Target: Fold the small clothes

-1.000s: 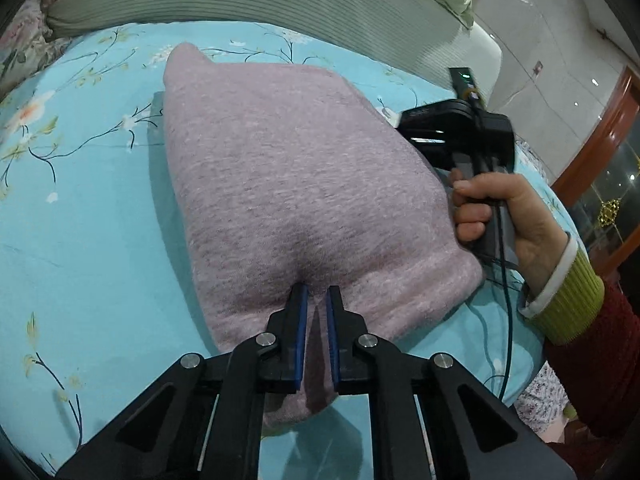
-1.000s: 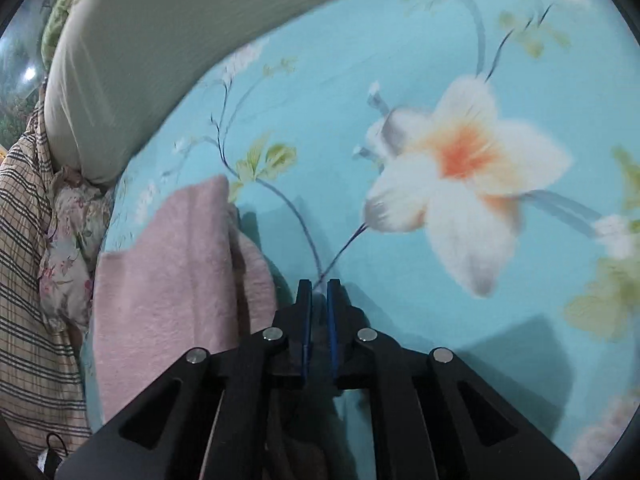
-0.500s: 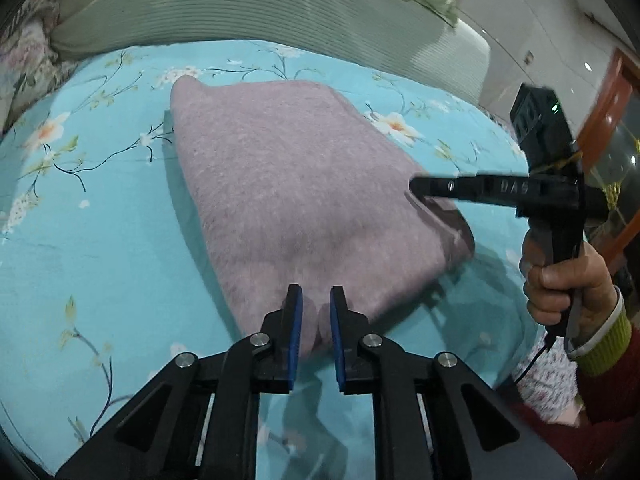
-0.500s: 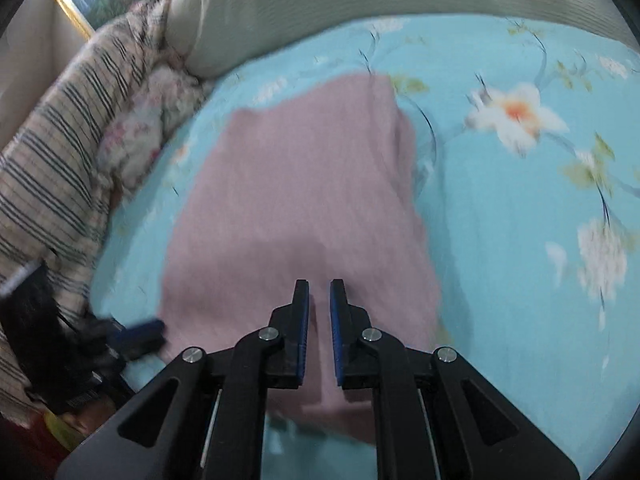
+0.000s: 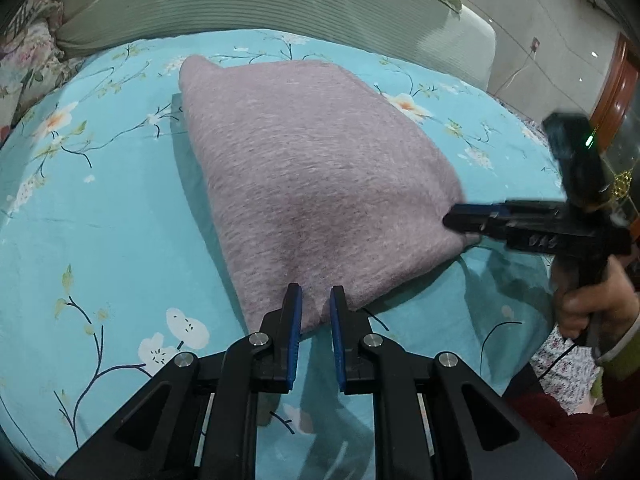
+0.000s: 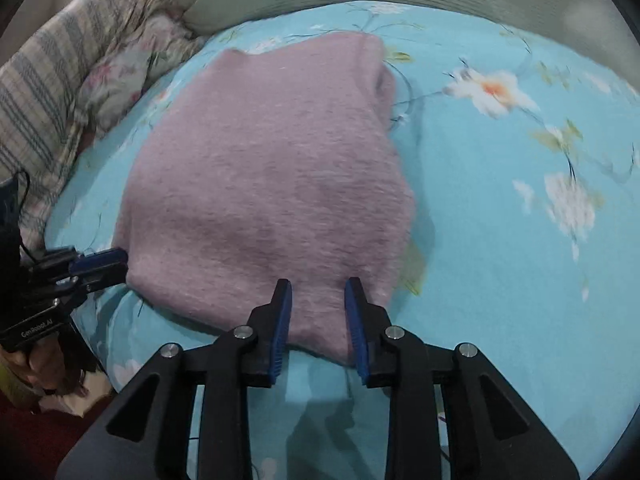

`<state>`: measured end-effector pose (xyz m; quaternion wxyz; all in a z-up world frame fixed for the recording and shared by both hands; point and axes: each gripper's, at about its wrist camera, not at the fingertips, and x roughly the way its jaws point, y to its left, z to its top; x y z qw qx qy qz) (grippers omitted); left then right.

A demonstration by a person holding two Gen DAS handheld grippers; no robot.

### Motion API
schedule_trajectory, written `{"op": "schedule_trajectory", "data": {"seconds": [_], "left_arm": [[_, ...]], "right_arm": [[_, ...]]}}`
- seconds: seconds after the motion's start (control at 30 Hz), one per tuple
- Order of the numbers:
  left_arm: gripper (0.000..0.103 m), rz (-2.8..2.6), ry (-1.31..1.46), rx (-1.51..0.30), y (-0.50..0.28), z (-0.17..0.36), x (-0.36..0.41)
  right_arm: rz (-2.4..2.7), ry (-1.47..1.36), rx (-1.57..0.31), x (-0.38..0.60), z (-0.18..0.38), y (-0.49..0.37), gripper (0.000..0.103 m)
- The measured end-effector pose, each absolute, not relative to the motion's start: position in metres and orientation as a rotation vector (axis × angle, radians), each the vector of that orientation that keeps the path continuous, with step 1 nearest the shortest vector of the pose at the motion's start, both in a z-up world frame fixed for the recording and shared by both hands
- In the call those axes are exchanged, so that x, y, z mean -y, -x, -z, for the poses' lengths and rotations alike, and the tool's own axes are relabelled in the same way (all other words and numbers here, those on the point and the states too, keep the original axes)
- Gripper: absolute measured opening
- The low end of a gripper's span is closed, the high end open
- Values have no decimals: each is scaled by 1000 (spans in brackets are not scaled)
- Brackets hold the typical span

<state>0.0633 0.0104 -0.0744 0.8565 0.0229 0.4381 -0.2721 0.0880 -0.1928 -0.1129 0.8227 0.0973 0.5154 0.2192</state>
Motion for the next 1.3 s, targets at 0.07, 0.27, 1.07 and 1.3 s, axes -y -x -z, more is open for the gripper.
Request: {"op": "schedule_trajectory", "data": {"seconds": [0.07, 0.27, 1.07, 1.3], "left_arm": [[14, 570, -61, -914, -63, 76, -11], [14, 556, -26, -929, -65, 77, -13], [48, 470, -25, -894, -46, 47, -24], [54, 408, 3, -866, -86, 33, -26]], "right_arm": [[-458, -210, -1100, 195, 114, -89, 29], [-445, -202, -1087, 194, 114, -84, 29], [-433, -332, -971, 208, 64, -83, 38], [-404, -398, -990, 205, 73, -176, 38]]}}
